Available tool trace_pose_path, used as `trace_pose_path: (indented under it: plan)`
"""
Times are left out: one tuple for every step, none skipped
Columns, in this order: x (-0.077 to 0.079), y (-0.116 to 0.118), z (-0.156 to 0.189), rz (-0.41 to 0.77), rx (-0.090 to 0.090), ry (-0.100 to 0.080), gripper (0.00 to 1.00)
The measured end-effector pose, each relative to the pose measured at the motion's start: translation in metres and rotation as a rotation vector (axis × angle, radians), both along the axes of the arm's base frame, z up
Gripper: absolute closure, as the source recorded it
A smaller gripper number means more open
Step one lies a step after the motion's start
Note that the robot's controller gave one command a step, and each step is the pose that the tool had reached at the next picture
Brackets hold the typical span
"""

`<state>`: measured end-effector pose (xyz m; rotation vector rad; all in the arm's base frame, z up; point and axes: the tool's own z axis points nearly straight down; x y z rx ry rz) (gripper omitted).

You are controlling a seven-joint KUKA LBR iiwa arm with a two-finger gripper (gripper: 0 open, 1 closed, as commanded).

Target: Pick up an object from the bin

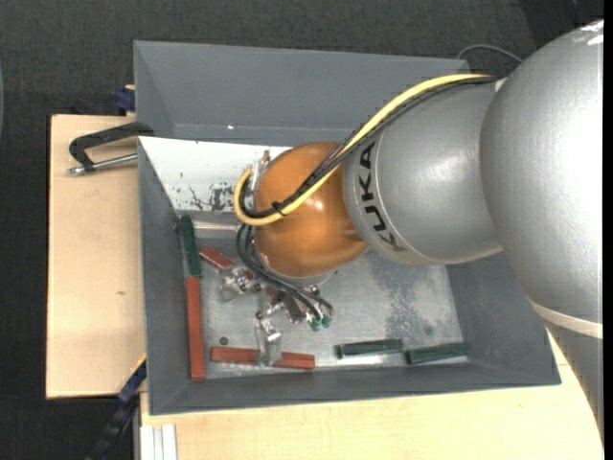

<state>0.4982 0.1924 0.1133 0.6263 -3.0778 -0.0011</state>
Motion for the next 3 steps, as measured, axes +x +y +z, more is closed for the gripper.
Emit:
trace_pose_path:
  plan:
    - [-0.004,0.009,-0.006,0.242,0.0,-0.001,0.0]
    - [-0.007,0.007,-0.041,0.471,0.0,-0.001,1.0]
    - [-0.007,0.007,-0.041,0.471,0.0,-0.001,1.0]
